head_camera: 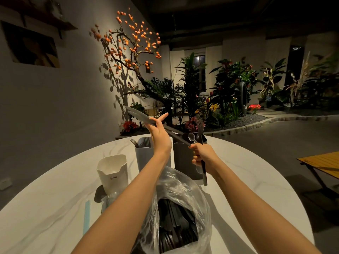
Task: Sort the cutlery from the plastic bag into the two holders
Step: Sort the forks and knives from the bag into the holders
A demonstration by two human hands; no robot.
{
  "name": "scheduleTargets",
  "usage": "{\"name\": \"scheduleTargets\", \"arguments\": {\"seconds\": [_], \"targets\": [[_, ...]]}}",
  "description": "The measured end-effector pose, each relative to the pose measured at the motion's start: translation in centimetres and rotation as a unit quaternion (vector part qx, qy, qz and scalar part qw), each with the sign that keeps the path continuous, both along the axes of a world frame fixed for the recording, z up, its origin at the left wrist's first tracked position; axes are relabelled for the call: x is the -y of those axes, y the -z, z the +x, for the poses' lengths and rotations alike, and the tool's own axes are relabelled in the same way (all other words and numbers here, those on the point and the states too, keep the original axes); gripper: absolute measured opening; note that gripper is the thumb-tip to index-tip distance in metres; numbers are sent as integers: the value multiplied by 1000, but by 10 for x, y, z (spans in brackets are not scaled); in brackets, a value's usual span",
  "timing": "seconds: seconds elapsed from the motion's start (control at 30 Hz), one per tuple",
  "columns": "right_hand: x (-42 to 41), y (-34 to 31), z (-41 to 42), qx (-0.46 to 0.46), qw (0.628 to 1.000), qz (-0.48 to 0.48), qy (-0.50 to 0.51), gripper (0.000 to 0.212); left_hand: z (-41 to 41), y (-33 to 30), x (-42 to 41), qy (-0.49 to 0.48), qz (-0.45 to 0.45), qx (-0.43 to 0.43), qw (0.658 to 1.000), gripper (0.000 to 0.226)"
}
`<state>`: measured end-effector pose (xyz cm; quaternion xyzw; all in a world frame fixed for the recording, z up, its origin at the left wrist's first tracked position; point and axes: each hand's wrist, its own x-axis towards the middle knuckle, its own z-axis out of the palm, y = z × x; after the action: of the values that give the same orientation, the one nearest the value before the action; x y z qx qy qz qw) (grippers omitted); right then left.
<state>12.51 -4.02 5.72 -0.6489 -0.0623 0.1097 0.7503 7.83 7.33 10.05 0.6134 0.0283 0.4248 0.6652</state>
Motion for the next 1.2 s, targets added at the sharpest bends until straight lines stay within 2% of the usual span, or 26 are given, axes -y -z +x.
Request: {"name": "scheduleTargets", "arguments": {"seconds": [0.2, 0.3, 0.4, 0.5, 0.57, 0.67, 0.8, 0.87, 1.03, 1.2], "targets": [[-1, 4, 8, -14, 1000, 5, 4, 19, 11, 5, 2, 15, 12, 7, 1000, 39], [0, 5, 10, -8, 1000, -5, 0, 23, 18, 7, 1, 13, 0, 24, 1000, 23], [0, 6, 12, -1, 1000, -14, -4, 24, 20, 9, 4, 5, 7, 24, 1000, 26], [0, 6, 13, 3, 1000, -20, -3, 25, 25, 17, 2, 14, 75, -27, 997, 28], [0, 6, 13, 6, 1000, -27, -1, 26, 30, 25, -2, 21, 139, -85, 986, 22], [0, 7, 12, 10, 999, -35, -4, 25, 35, 30, -6, 14, 221, -122, 968, 11], [-2, 5, 10, 6, 1000, -14, -22, 23, 36, 29, -8, -9, 291, -137, 947, 32], [-3, 4, 6, 21, 999, 10, -42, 25, 33, 27, -9, -14, 279, -132, 951, 37], [-3, 0, -5, 77, 989, 19, -123, 34, 23, 22, -7, 16, 244, -130, 961, 25], [-8, -2, -14, 70, 981, 9, -180, 34, 9, 19, -6, 45, 191, -145, 970, 39]]}}
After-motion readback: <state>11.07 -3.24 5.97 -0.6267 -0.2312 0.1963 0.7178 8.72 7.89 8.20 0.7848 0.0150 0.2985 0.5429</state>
